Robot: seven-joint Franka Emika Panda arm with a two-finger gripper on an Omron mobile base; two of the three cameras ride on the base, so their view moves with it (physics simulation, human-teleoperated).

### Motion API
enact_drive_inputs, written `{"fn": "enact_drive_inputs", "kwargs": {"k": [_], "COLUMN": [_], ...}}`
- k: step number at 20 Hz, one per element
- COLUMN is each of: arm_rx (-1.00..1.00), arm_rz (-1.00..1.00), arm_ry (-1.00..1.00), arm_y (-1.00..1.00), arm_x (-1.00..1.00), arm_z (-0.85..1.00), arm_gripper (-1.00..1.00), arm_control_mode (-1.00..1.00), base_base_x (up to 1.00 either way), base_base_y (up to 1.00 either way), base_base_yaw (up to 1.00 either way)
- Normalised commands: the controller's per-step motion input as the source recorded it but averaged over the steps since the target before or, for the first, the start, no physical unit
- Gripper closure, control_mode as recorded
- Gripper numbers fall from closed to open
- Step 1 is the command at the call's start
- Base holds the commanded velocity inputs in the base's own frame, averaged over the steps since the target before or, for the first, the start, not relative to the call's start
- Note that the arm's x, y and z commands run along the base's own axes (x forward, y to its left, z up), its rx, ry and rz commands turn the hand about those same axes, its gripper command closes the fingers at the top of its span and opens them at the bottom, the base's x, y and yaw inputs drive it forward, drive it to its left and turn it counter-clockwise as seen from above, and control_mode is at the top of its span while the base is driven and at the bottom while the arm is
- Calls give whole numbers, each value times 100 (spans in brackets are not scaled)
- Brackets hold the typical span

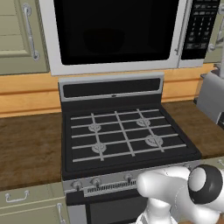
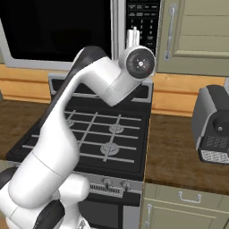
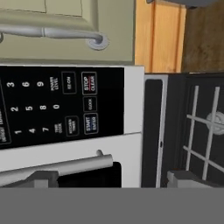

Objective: Open the microwave, place the bowl with waffle inside the microwave, then close the microwave door and turn it on.

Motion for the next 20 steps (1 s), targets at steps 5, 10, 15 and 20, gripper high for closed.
{"fn": "enact_drive_inputs", "kwargs": {"k": [5,10,15,20], "arm_rx": [1,3,0,0], "arm_rz": [1,9,0,-1], "arm_ry": [-4,-9,-3,-2], "arm_y": [2,20,25,0], "arm_x": [10,0,0,0], "arm_z": [0,-9,-3,0], "arm_gripper": [-100,-100,-100,100], "arm_control_mode": [-100,-100,-100,-100], "base_base_x": [0,0,0,0], "base_base_y": [0,0,0,0], "base_base_yaw": [0,0,0,0]}}
